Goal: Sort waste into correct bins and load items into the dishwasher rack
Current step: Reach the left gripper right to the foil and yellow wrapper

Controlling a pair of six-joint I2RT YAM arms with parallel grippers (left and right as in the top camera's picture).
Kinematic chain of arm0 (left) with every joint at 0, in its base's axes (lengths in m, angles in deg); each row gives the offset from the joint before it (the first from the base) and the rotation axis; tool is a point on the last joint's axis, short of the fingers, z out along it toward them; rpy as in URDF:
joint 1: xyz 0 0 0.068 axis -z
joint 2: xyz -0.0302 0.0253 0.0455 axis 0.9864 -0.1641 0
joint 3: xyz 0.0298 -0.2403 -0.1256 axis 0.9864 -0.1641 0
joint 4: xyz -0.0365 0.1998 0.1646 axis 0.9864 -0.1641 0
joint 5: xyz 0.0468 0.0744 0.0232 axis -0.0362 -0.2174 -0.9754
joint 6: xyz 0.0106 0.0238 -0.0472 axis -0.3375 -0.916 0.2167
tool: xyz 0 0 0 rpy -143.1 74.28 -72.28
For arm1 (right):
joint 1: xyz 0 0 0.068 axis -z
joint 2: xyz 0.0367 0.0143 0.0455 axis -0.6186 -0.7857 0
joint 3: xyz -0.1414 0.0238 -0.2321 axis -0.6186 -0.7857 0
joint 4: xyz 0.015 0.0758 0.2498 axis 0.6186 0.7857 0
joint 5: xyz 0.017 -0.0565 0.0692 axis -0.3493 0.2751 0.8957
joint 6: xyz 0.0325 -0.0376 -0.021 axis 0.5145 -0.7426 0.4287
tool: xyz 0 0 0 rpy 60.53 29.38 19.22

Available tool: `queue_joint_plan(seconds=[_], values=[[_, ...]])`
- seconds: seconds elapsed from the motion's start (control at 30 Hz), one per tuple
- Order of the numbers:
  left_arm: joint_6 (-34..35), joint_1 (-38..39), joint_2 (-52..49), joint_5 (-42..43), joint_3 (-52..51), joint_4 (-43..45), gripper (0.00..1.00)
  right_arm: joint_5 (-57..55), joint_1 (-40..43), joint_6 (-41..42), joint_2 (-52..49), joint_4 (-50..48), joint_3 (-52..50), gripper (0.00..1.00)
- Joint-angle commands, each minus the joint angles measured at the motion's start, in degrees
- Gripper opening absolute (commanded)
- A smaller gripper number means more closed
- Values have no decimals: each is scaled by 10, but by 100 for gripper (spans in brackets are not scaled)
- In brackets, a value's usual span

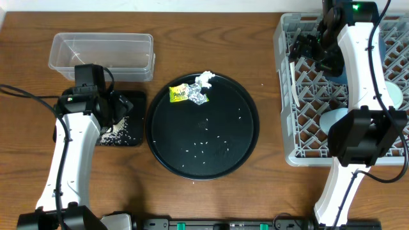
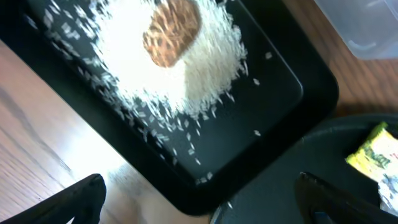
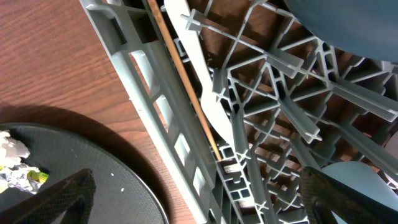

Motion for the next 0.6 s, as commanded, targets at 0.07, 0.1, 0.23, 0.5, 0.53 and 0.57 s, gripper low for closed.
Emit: queue_joint_plan(seconds=[0.07,0.1,0.23,0.5,0.53,0.57], values=[[12,-2,-3,63,3,-8,98,0,-8,-7,9,0,13,99],[12,-2,-3,101,3,-9,98,0,-8,-7,9,0,13,99],[-73,36,-6,257,3,11,98,0,-8,-7,9,0,13,99],[-83,221,-7,55,3,77,98,0,-8,-7,9,0,13,99],[-96,241,-7,26,3,102,98,0,-8,-7,9,0,13,99],[-107,254,-7,9,3,124,98,0,-8,-7,9,0,13,99]])
